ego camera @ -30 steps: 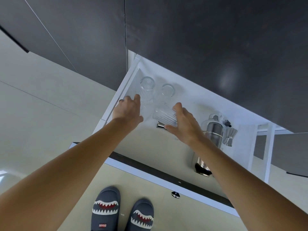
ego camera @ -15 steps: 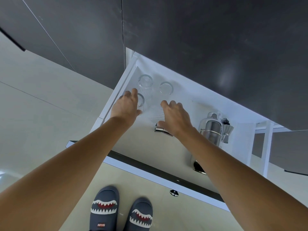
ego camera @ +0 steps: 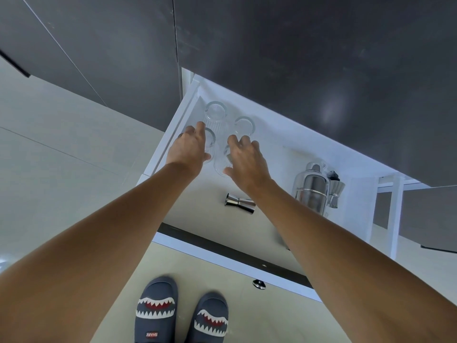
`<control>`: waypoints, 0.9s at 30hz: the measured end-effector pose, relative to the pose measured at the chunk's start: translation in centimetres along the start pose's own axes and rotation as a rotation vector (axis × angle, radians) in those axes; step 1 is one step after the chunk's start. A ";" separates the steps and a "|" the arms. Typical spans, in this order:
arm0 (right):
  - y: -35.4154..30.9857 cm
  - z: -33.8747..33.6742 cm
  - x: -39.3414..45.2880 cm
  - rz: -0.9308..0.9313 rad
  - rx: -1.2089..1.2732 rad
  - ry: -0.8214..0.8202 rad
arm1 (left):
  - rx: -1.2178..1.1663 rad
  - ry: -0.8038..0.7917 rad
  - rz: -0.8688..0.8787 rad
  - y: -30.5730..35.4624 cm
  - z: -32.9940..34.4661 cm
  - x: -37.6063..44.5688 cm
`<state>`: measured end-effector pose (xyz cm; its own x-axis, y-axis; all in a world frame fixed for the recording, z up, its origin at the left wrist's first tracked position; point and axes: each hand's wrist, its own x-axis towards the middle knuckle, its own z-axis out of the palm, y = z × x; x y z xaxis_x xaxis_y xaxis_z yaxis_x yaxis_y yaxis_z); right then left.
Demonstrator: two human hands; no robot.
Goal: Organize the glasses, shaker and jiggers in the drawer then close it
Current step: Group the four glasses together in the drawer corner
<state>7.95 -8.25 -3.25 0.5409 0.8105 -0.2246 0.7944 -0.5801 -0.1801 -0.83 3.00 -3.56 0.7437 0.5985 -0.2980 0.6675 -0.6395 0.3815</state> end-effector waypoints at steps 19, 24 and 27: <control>5.8 -0.8 -3.8 0.213 0.399 0.113 | -0.046 -0.031 -0.275 1.2 -0.5 -2.2; 8.7 -0.4 -8.1 0.296 0.382 0.254 | 0.092 -0.332 -0.078 2.6 1.8 -5.0; 9.5 0.2 -10.4 0.344 0.327 0.394 | 0.064 -0.428 0.147 3.6 3.9 -5.9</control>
<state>9.79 -22.16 -2.84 0.8622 0.5051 0.0371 0.4639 -0.7581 -0.4583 -2.68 -4.70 -3.85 0.7706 0.2542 -0.5844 0.5442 -0.7396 0.3959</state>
